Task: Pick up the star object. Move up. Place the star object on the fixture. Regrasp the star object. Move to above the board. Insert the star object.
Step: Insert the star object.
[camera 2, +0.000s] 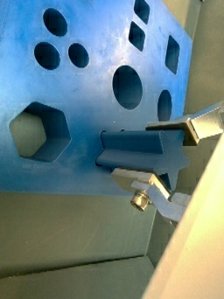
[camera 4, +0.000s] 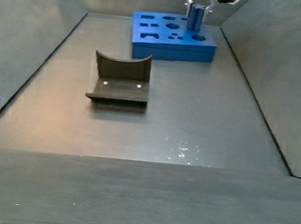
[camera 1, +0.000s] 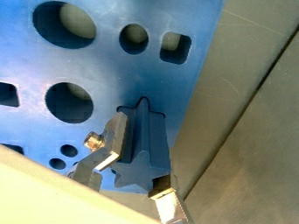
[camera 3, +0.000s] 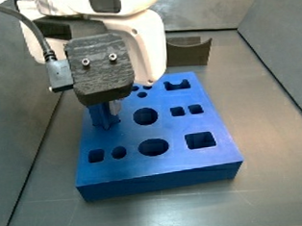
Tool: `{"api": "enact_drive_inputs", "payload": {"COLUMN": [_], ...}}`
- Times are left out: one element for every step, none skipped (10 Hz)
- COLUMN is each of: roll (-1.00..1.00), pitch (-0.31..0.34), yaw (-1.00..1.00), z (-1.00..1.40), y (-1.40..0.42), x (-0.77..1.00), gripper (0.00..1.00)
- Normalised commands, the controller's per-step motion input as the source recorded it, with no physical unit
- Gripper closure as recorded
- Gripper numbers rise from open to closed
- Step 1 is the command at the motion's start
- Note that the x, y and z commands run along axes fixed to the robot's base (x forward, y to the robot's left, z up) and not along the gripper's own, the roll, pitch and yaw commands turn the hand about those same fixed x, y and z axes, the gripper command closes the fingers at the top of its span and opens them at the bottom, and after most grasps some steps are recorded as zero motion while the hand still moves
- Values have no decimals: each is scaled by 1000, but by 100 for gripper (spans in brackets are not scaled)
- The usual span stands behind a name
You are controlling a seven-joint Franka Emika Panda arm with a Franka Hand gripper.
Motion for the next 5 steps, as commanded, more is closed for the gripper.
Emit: {"api": "enact_drive_inputs", "payload": {"roll": [383,346,266,209,0], "pitch": [-383,-414,-437,-406,-89], "yaw": [0,0,0,0,0], "z": [-743,-743,-740,-789,-211], "y": [0,0,0,0,0], "x": [-31,-23,0,0,0], "gripper": [100,100,100,100,100]}}
